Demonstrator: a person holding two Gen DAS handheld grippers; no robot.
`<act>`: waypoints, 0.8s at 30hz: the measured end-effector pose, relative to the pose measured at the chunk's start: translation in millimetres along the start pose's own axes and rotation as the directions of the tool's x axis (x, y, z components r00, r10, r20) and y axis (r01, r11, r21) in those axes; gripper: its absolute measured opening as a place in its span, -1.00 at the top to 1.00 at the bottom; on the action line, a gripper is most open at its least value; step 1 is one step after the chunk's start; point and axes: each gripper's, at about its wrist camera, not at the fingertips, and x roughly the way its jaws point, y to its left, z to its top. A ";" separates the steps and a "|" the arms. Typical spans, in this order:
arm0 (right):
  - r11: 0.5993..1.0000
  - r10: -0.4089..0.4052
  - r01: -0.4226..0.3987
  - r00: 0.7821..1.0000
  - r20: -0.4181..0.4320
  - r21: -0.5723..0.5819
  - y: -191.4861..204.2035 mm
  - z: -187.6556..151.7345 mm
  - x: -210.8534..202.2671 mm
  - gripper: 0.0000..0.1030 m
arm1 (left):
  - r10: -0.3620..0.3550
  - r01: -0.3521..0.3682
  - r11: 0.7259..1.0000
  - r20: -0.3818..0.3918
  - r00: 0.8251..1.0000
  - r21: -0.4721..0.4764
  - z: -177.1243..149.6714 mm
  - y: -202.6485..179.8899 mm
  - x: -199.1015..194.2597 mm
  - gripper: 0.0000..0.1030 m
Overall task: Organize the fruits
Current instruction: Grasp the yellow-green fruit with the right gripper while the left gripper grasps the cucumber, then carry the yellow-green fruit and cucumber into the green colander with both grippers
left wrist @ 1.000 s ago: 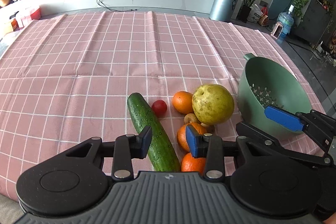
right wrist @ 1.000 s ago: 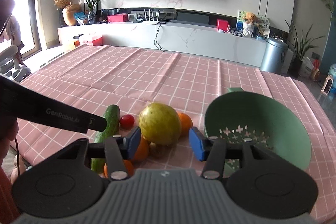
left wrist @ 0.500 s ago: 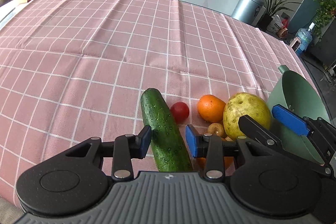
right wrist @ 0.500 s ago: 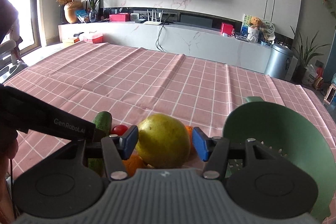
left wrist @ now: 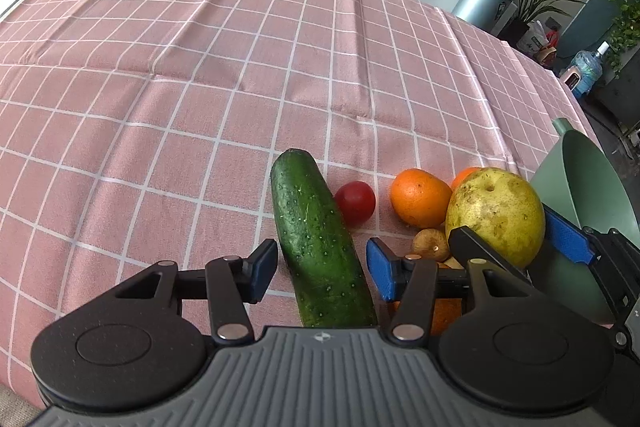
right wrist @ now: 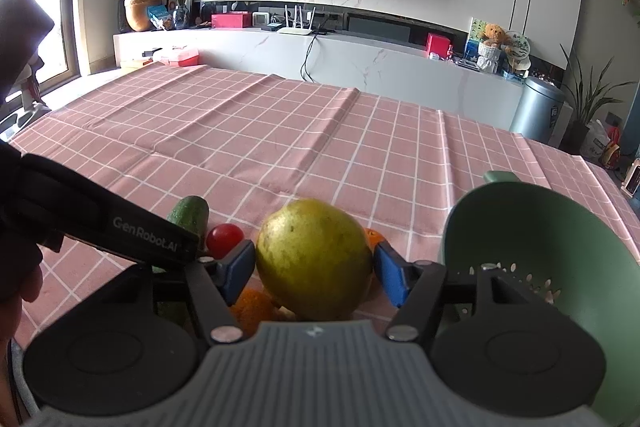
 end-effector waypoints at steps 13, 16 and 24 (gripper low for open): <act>1.000 -0.028 0.028 0.999 0.024 0.014 -1.5 -1.9 -5.6 -0.19 | 0.014 -0.016 0.999 0.055 0.998 0.035 -6.6 -2.2 -13.3 0.07; 0.999 -0.024 0.022 0.998 0.064 0.034 -4.1 -0.6 -17.4 -0.19 | 0.003 -0.008 0.998 0.093 0.996 0.059 -13.0 -5.9 -27.4 0.10; 0.997 -0.005 -0.003 0.995 0.102 0.078 -7.2 0.8 -55.1 -0.19 | -0.018 -0.001 0.996 0.202 0.979 0.093 -25.2 -15.0 -69.3 0.18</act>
